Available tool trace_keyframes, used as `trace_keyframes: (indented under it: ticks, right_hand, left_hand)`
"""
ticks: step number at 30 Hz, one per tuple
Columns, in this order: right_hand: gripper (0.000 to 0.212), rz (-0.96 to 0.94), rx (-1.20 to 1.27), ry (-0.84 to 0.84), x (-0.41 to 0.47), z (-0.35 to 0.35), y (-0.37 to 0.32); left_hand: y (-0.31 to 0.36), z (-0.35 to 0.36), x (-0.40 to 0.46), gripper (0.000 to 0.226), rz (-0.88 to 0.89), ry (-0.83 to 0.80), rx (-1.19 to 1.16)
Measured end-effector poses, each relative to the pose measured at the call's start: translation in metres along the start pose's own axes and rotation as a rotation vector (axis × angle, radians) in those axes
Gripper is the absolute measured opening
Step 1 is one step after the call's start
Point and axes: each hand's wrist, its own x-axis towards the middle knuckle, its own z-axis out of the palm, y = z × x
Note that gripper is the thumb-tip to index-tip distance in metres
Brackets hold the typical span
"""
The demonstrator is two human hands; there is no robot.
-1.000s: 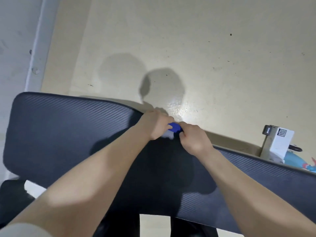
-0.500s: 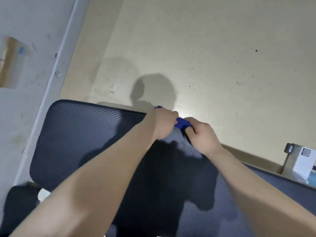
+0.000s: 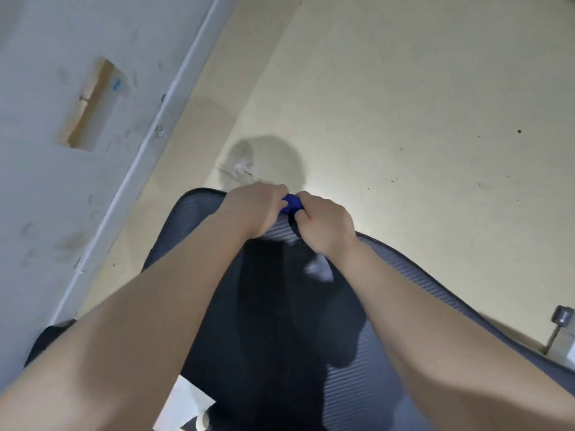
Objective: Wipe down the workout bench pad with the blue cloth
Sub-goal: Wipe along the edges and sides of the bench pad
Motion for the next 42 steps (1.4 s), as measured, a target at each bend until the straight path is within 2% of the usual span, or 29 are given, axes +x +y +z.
trace_keyframes:
  ticks: [4, 6, 9, 14, 18, 21, 24, 27, 32, 35, 38, 40, 42]
  right_hand:
    - [0.026, -0.058, -0.017, 0.04, 0.001, 0.008, -0.009]
    - [0.027, -0.017, -0.062, 0.034, -0.004, -0.001, 0.004]
    - [0.024, 0.074, -0.168, 0.071, -0.012, -0.009, 0.012]
    - [0.025, 0.12, -0.206, 0.138, 0.006, 0.015, -0.029]
    - [0.026, -0.011, -0.148, 0.121, 0.03, 0.037, -0.076]
    - [0.028, -0.094, -0.162, 0.08, 0.046, 0.045, -0.102]
    - [0.029, -0.218, -0.28, 0.0, 0.065, 0.048, -0.121]
    - [0.027, -0.388, -0.437, -0.069, 0.074, 0.059, -0.139]
    - [0.027, -0.6, -0.683, -0.108, 0.055, 0.091, -0.171]
    - [0.028, -0.714, -0.583, -0.108, 0.029, 0.108, -0.174]
    - [0.035, -0.735, -0.467, -0.18, 0.03, 0.107, -0.171]
    - [0.035, -0.728, -0.599, -0.228, 0.043, 0.097, -0.169]
    - [0.033, -0.694, -0.718, -0.168, 0.057, 0.086, -0.167]
  left_hand:
    - [-0.022, -0.004, -0.007, 0.029, 0.013, 0.036, -0.033]
    - [-0.007, 0.002, -0.001, 0.028, 0.046, 0.064, 0.01]
    - [0.015, 0.014, 0.002, 0.014, 0.094, 0.141, 0.031]
    - [-0.023, 0.011, -0.007, 0.013, 0.07, 0.24, -0.002]
    - [-0.078, 0.004, -0.025, 0.027, -0.023, 0.31, -0.089]
    - [-0.103, 0.005, -0.036, 0.028, -0.158, 0.344, -0.321]
    - [-0.115, 0.016, -0.051, 0.028, -0.32, 0.433, -0.554]
    - [-0.127, 0.033, -0.067, 0.031, -0.418, 0.463, -0.67]
    - [-0.139, 0.065, -0.117, 0.027, -0.494, 0.458, -0.781]
    - [-0.141, 0.082, -0.145, 0.029, -0.549, 0.482, -0.812]
    - [-0.141, 0.085, -0.149, 0.03, -0.564, 0.486, -0.802]
    - [-0.141, 0.079, -0.137, 0.031, -0.53, 0.481, -0.761]
    - [-0.139, 0.07, -0.12, 0.031, -0.496, 0.485, -0.767]
